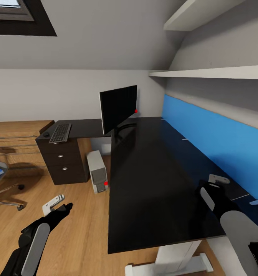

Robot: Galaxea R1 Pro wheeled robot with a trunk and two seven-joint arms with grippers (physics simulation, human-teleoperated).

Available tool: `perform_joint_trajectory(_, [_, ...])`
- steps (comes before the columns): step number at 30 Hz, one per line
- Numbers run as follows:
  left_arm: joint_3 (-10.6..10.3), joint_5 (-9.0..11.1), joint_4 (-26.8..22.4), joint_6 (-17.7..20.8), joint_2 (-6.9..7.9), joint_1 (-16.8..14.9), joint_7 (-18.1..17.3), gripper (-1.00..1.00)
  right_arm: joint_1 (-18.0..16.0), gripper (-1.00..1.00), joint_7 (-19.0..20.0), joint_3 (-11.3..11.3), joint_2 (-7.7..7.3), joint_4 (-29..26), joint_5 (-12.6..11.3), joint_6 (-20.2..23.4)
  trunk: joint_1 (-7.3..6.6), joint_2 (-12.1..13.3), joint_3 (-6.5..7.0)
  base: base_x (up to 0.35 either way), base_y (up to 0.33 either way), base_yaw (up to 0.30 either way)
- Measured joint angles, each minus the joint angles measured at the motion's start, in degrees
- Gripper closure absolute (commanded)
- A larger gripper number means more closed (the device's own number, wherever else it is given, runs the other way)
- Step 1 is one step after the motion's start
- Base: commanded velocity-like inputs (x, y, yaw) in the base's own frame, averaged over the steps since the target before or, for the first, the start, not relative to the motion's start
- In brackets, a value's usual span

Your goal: In the bedroom, organize the workspace by keeping the computer under the desk, ensuring the monitor is on the desk, placing the keyboard on the desk next to the monitor, placing the mouse on the desk next to the keyboard, moving the folder from the swivel chair onto the desk next to the mouse, stacking the notebook on top of the folder with the pen on top of the notebook, and positioning the swivel chair next to the desk.

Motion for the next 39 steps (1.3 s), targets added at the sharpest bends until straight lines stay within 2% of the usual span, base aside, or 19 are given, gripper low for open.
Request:
perform_joint_trajectory(31, [-0.20,-0.03,1.16,-0.01,0.00,0.00,-0.01,-1.00,0.00,-1.00,0.19,-0.01,0.01,0.01,-0.04,-0.05,0.00,-0.01,0.00,0.000,0.015,0.000])
perform_joint_trajectory(39, [-1.69,-0.08,1.40,-0.05,0.00,0.00,0.06,-1.00,0.00,-1.00,0.14,-0.04,-0.05,0.77,-0.43,-2.13,0.00,-0.01,0.00,0.000,0.000,0.000])
